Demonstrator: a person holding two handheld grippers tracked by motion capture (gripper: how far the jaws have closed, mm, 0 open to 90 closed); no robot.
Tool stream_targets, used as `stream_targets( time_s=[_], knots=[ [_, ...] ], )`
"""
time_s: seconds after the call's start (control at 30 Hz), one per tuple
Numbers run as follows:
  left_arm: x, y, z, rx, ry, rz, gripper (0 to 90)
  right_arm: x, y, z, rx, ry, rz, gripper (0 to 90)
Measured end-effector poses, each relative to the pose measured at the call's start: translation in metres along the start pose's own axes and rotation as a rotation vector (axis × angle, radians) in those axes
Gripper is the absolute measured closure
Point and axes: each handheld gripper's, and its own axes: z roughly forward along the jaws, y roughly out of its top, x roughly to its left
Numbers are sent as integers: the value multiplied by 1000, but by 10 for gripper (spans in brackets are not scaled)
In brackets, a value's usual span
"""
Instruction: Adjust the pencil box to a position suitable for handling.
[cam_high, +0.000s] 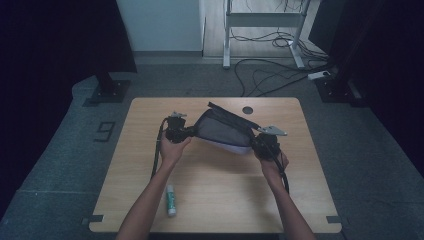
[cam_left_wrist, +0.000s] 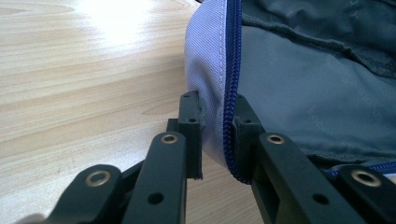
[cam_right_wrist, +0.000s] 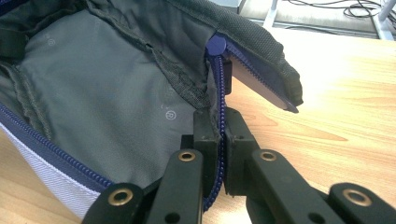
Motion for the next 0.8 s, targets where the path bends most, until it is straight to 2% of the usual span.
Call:
stream_targets(
  time_s=[0.63, 0.8],
  knots=[
    [7, -10, -9, 6, -20, -14, 786, 11, 0, -8, -9, 22, -26, 852],
    [10, -15, -15, 1, -39, -28, 786, 16, -3, -13, -23, 35, -34, 852]
  ],
)
